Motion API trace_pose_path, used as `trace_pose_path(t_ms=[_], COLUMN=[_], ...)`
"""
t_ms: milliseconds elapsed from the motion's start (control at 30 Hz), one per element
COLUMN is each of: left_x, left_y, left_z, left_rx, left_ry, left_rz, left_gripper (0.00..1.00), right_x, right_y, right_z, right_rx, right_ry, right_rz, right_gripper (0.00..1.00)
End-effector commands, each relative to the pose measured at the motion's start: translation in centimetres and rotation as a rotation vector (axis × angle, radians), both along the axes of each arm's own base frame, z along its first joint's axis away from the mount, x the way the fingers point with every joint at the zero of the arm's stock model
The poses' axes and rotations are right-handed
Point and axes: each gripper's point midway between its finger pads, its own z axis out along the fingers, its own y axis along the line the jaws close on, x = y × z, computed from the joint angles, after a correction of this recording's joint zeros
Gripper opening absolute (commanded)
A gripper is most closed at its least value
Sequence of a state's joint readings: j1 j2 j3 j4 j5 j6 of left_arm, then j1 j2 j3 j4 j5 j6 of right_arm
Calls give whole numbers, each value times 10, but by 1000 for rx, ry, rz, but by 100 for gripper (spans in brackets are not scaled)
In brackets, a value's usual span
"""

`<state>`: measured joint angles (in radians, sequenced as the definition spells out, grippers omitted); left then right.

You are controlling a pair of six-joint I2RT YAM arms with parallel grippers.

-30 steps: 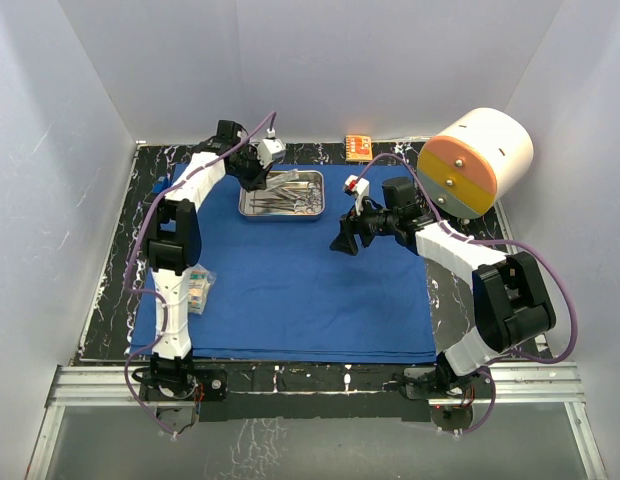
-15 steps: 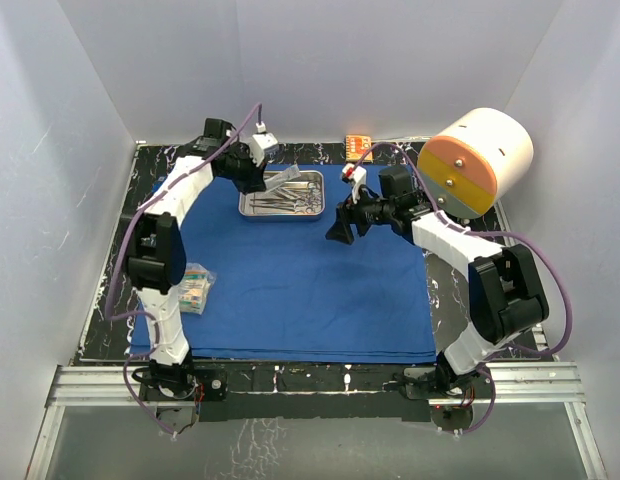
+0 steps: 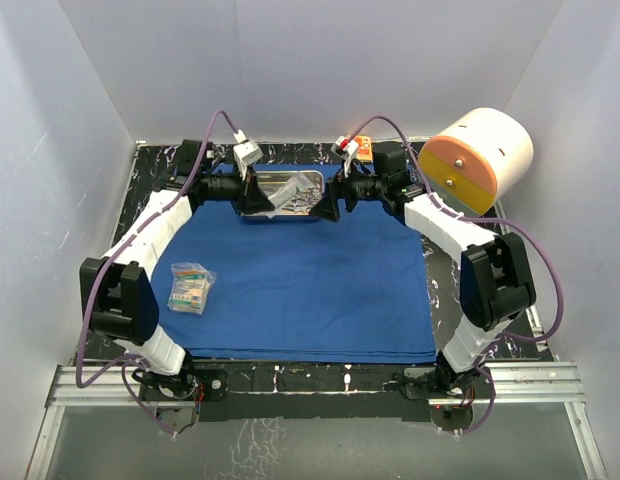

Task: Open and lay out the surgical kit
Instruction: Place the medical item in the surgical kit.

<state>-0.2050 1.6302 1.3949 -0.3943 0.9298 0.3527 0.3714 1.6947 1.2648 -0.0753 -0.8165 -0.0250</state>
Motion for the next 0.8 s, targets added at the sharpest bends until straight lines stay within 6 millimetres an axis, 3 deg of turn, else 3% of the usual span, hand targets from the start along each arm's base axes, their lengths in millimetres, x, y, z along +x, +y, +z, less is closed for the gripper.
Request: trace_pose_path(t_ms=[0, 267, 567, 767], left_x=[-44, -63, -73, -76], left_y=[-13, -12, -12, -12], left_z=[35, 21, 8, 4], left_rx=[-177, -193, -227, -233], left_ry=[27, 98, 117, 114], left_rz=[-100, -87, -79, -71], left_gripper=[6, 6, 6, 6], right_x=[-3, -46, -44, -42], right_y=[22, 47, 56, 58], right_z=[39, 47, 67, 68], right_rx=[83, 142, 233, 256], right_ry=[-68, -45, 2, 29], right_rz=[75, 279, 261, 265], right_gripper=[81, 60, 48, 23])
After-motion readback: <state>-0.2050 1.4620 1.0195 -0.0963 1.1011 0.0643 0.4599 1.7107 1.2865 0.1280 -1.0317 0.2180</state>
